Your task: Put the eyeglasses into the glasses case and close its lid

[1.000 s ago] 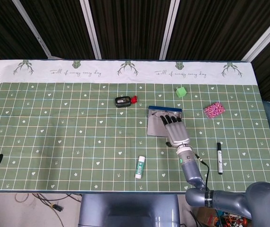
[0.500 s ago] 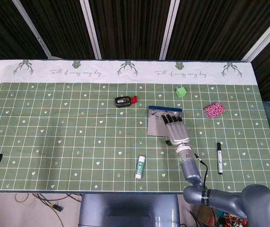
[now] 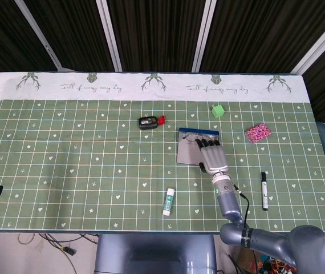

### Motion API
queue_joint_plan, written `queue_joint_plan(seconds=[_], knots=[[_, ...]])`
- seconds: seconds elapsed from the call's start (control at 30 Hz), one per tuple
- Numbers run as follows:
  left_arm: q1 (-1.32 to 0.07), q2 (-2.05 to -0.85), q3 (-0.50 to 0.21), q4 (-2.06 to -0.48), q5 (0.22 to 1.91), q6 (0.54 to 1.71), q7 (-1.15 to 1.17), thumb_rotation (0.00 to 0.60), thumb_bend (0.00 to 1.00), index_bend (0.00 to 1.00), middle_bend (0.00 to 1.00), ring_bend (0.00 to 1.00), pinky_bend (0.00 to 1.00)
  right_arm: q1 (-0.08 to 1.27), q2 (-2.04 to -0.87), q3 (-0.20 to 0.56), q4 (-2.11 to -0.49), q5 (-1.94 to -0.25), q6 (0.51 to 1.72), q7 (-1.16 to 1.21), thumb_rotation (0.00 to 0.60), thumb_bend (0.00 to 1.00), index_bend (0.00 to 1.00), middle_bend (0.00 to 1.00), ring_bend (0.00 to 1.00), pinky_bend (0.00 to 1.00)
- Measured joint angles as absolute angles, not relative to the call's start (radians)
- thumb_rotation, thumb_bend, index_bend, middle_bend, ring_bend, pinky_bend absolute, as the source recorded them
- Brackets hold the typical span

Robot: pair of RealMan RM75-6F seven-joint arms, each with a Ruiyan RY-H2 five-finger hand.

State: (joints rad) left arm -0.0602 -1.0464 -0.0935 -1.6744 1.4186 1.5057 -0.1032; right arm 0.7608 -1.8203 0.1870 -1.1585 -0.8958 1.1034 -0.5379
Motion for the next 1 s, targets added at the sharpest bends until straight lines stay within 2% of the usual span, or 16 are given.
queue_joint_plan(seconds=[0.53, 0.83, 1.0], knots=[[-0.06, -1.047, -0.094, -1.673, 1.419, 1.505, -0.102, 0.6, 0.27, 0.16, 0.0, 0.0, 0.0, 0.728, -1.798, 0.191, -1.196, -0.907, 1.075, -0.561, 0.6, 0.38, 0.18, 0.24, 0.27, 0.23], [-0.06, -1.047, -0.094, -1.673, 1.418, 1.505, -0.101, 0.6, 0.27, 0.16, 0.0, 0.0, 0.0, 0.722, -1.792, 0.203, -1.2, -0.91, 1.061, -0.569, 0.6, 0.32, 0.18, 0.24, 0.27, 0.23], [-0.06, -1.047, -0.094, -1.673, 1.417, 1.505, -0.102, 0.6, 0.27, 0.16, 0.0, 0.0, 0.0, 0.721, -1.786, 0.207, -1.204, -0.909, 1.057, -0.58, 0.6, 0.23, 0.16, 0.23, 0.26, 0.23]])
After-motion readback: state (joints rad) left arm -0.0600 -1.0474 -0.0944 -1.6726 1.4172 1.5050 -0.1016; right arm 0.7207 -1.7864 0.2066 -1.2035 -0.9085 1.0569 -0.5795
